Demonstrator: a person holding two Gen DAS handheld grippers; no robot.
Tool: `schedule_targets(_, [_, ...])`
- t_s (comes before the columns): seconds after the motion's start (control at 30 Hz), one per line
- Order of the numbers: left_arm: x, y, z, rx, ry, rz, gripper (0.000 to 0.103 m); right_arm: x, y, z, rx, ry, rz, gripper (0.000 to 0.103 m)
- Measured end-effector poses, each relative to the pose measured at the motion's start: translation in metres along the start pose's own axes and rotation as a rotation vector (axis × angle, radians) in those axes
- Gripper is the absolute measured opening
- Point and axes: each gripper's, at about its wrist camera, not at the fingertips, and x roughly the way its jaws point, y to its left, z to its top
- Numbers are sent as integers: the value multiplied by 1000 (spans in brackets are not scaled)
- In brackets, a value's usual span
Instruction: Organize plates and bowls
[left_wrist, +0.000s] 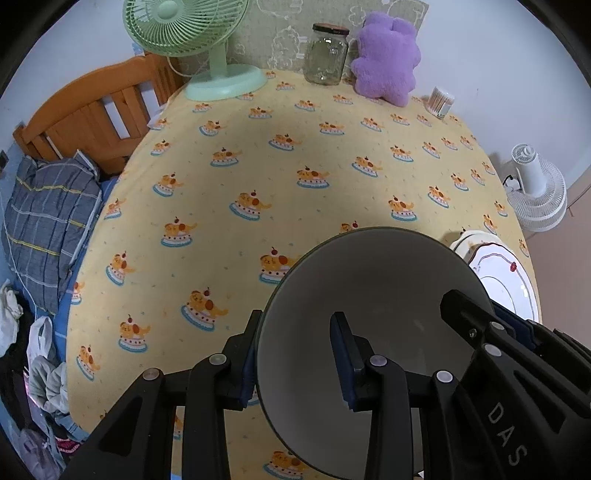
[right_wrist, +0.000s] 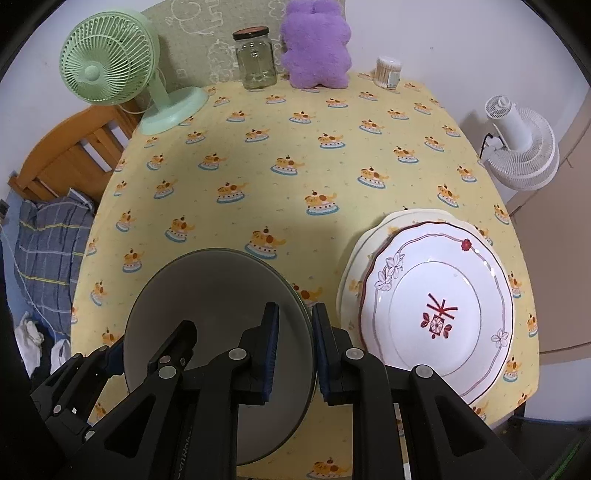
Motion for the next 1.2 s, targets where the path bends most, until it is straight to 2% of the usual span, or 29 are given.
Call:
schedule_targets(0.43, [4, -2, 3, 1, -15, -1, 37, 4, 1, 5, -27, -15, 4, 22])
schedule_targets(0.6, [9, -3, 0, 13, 6, 8, 37, 13, 0, 3, -33, 0, -4, 22])
schedule_targets(0.7, [8, -5, -1, 24, 2, 3, 44, 14, -2, 1, -18, -2, 8, 23])
schedule_targets(0.77, [9, -3, -3, 18, 19, -25, 58, 14, -3, -1, -17, 3, 10, 23])
schedule_targets(0.8, [9, -2, -5, 16, 25, -31, 60, 15, -4, -1, -15, 9, 14, 24])
schedule_targets(0.87, [9, 0, -6, 13, 31, -32, 64, 15, -6, -2, -9, 22, 31, 27])
schedule_targets(0.97, [7, 6, -6, -8, 36, -31, 74, 14, -8, -3, -4, 27, 31, 38])
schedule_targets(1.13, [0, 11, -4, -17, 20, -40, 84, 8, -14, 0, 16, 23, 45, 62])
schedule_targets(1.2, [-1, 12, -4, -18, 14, -44, 85, 6, -16, 1, 17, 27, 82, 66])
